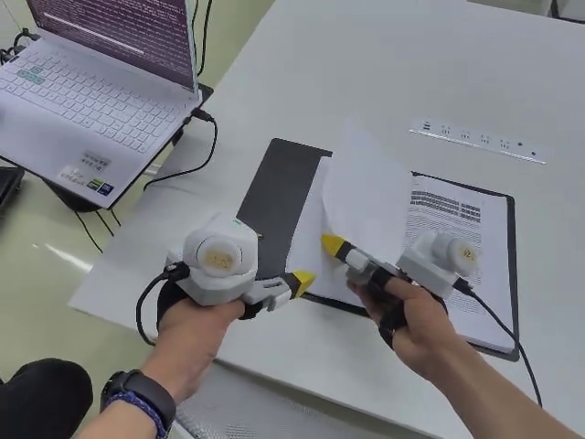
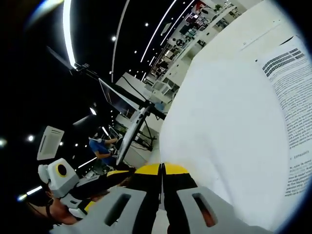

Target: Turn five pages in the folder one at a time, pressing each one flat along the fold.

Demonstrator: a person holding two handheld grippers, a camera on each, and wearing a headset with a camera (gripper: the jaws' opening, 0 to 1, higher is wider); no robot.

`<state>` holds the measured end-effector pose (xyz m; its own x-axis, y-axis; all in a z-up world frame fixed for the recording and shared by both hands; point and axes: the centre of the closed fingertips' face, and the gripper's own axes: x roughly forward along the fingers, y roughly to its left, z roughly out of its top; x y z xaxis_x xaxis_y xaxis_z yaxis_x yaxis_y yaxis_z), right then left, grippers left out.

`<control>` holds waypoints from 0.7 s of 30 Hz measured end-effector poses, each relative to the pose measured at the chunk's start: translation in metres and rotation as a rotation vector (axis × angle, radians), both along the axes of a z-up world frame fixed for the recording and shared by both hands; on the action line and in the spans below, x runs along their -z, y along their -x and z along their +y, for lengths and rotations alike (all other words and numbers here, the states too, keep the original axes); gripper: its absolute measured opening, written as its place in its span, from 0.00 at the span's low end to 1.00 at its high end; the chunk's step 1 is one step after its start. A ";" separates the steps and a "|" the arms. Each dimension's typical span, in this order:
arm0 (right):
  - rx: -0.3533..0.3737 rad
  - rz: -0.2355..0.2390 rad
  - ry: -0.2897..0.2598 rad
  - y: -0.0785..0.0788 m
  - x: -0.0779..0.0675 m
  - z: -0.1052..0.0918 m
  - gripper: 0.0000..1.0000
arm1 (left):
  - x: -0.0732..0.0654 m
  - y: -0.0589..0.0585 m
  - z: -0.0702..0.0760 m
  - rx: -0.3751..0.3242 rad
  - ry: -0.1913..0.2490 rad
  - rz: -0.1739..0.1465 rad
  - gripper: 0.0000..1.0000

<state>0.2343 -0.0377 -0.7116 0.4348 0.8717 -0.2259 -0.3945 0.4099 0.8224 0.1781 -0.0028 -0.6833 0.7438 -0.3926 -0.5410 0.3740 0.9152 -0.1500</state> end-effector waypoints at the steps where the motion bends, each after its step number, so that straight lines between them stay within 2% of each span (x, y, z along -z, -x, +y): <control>1: 0.000 0.004 0.002 0.000 0.002 0.001 0.00 | 0.000 0.000 0.001 -0.002 0.001 0.001 0.59; 14: 0.014 0.090 0.030 0.002 0.031 0.016 0.00 | 0.005 0.003 0.012 -0.021 0.012 0.014 0.59; 21: 0.025 0.132 0.067 0.002 0.055 0.021 0.00 | 0.007 0.003 0.015 -0.024 0.015 0.018 0.60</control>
